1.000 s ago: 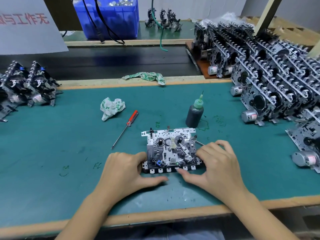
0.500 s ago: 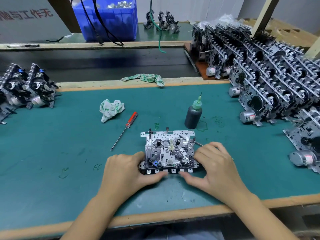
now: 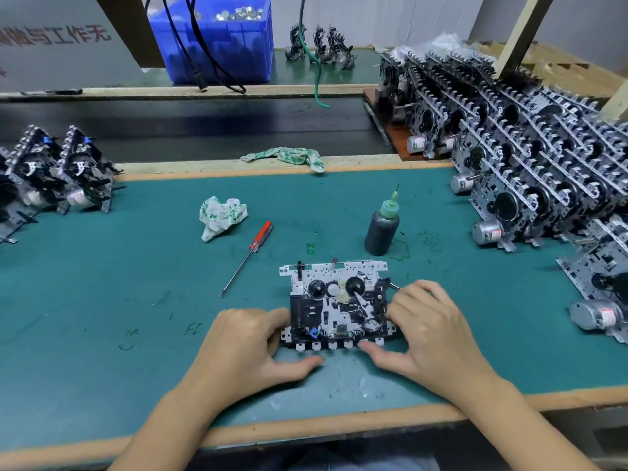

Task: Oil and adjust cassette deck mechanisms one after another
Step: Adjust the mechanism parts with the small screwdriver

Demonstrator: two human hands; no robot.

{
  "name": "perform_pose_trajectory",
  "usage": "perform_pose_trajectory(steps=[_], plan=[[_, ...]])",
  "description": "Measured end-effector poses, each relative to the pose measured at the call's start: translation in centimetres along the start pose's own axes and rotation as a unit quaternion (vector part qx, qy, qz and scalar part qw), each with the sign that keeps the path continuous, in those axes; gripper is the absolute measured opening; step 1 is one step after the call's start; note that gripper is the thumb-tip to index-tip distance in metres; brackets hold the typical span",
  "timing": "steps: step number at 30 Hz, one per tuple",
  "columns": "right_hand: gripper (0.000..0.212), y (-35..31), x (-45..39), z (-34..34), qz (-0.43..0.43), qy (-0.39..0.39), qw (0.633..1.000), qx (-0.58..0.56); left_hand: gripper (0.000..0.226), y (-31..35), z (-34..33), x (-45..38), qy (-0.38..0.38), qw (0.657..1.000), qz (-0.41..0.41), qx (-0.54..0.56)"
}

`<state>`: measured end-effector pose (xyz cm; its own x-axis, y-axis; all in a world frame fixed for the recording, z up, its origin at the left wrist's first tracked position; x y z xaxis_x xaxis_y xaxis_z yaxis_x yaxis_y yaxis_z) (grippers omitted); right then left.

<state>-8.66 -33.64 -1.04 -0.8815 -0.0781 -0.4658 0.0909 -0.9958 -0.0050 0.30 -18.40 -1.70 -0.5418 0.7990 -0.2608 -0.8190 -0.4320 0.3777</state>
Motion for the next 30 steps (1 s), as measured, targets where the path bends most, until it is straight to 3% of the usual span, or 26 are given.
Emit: perform_pose_trajectory(steps=[7, 15, 25, 30], plan=[[0.058, 0.2, 0.0, -0.1, -0.001, -0.014, 0.998, -0.054, 0.052, 0.3, 0.4, 0.1, 0.046, 0.998, 0.028, -0.041], [0.050, 0.3, 0.1, -0.2, -0.009, -0.011, 1.000, -0.018, 0.053, 1.1, 0.6, -0.1, 0.024, 0.999, -0.044, -0.021], [0.053, 0.4, 0.2, -0.2, -0.009, -0.033, 0.996, -0.088, 0.050, 1.0, 0.6, 0.3, 0.052, 0.995, -0.009, -0.084], [0.049, 0.2, 0.1, -0.2, -0.019, -0.024, 0.998, -0.063, 0.063, 1.2, 0.8, 0.0, 0.052, 0.995, 0.023, -0.083]])
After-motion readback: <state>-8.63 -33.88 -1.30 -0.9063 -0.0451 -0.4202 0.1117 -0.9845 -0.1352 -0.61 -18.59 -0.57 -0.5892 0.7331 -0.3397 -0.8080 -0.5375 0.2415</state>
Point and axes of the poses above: each hand's wrist, its own x-axis away from the middle knuckle, its own z-axis out of the back of the hand, y = z × x, the point moved 9 cm from there along -x, towards the middle knuckle, and after that the axes turned 7 degrees about -y, right-handed, at the moved point
